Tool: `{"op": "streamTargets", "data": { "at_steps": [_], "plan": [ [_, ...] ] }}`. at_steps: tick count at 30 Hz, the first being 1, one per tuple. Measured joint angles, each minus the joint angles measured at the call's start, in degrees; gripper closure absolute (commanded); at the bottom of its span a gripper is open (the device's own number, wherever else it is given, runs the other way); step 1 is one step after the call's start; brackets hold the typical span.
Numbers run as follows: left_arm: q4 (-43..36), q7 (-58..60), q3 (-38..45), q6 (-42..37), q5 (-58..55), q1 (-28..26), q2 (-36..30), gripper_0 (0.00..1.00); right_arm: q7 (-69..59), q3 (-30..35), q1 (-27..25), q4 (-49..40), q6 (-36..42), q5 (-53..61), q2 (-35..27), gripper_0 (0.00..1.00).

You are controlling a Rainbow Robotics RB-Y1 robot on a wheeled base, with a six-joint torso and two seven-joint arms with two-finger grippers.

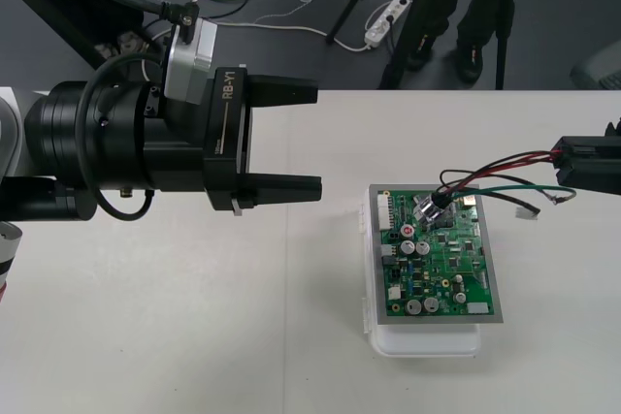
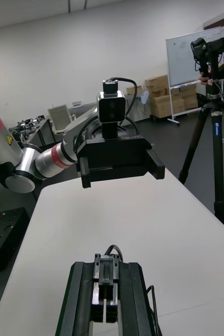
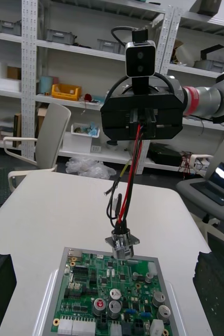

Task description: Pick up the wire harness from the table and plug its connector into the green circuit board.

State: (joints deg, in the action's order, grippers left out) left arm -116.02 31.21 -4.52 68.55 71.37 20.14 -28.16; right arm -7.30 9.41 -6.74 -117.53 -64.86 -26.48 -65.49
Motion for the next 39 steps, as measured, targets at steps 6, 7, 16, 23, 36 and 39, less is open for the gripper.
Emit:
{"op": "streamTargets", "data": {
  "at_steps": [6,7,16,23,36,39],
  "plan": [
    [0.00,-0.39,0.00,0.06,0.26,0.01,2.08,0.00,0.01,-2.63,3.65,0.77,-0.01,0.04,0.64,1.00],
    [0.00,-0.64,0.00,0.08,0.28,0.01,2.52,0.00,0.01,-2.95,4.07,0.83,-0.01,0.04,0.94,1.00],
    [0.00,-3.35,-0.37,0.13,0.51,0.14,5.15,0.00,3.90,-8.36,8.04,3.83,0.03,0.07,4.45,1.00],
    [0.00,-3.37,-1.46,0.13,0.51,0.83,5.72,0.00,12.23,-14.46,11.72,6.98,0.57,2.80,5.09,1.00],
    [0.00,-3.37,-1.71,0.12,1.63,1.39,6.30,0.00,16.75,-19.69,15.49,6.39,6.82,5.62,5.81,1.00],
    [0.00,-3.37,-2.24,0.00,1.71,1.73,6.31,0.00,16.74,-19.69,15.69,5.98,8.09,5.52,5.88,1.00]
  ]
}}
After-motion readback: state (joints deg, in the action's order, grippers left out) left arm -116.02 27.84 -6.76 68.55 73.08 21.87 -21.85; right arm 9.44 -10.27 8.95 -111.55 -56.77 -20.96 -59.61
